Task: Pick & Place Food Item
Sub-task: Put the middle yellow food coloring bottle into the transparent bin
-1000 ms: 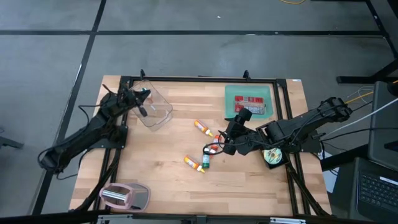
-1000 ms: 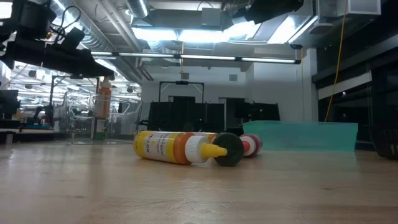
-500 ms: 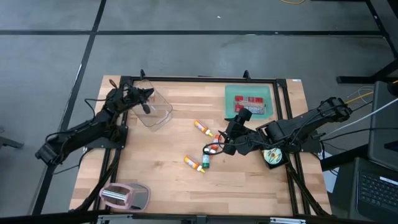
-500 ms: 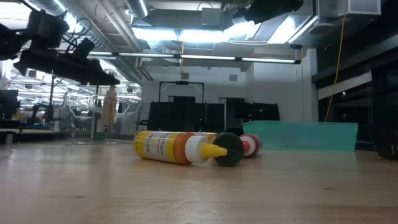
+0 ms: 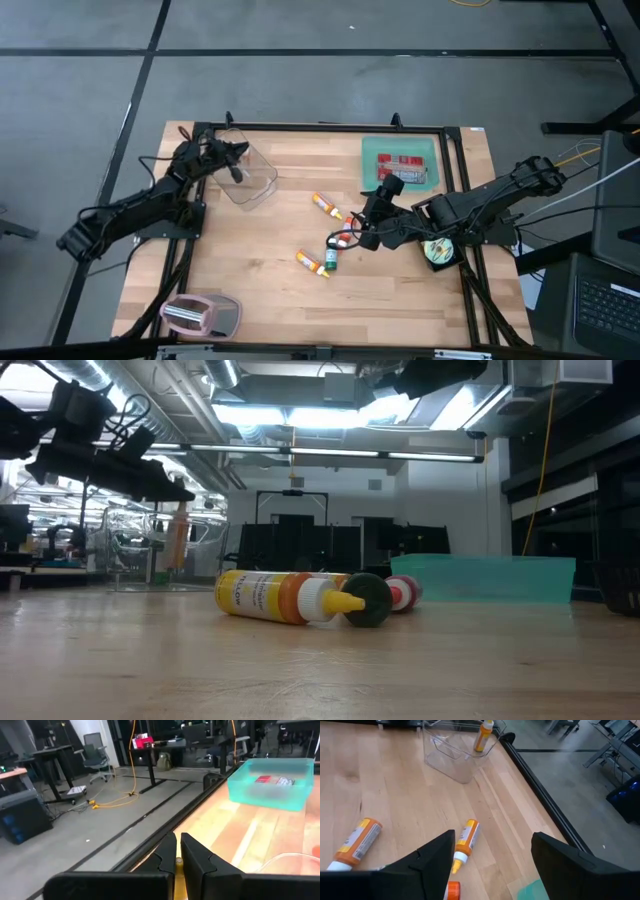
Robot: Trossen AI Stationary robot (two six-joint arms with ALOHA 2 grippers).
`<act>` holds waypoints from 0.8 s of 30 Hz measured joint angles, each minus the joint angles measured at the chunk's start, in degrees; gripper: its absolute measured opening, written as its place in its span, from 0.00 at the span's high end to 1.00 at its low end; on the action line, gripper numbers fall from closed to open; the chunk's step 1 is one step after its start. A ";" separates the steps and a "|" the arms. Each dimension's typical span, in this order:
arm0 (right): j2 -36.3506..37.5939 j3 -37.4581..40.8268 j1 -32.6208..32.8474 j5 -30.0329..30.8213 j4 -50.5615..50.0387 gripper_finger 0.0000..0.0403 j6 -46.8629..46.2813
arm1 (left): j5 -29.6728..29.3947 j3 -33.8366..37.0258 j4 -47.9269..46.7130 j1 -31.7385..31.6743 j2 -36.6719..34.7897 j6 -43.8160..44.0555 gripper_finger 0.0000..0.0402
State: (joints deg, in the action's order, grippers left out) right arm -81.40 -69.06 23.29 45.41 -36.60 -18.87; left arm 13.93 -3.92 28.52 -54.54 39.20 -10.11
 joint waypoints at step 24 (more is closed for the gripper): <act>0.00 0.00 0.00 0.02 0.02 0.36 -0.13 | 1.25 0.00 7.69 0.00 11.14 2.34 0.99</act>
State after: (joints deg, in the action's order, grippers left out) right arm -81.41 -69.06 23.29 45.43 -36.58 -19.00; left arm 15.18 -3.92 36.21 -54.54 50.34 -7.77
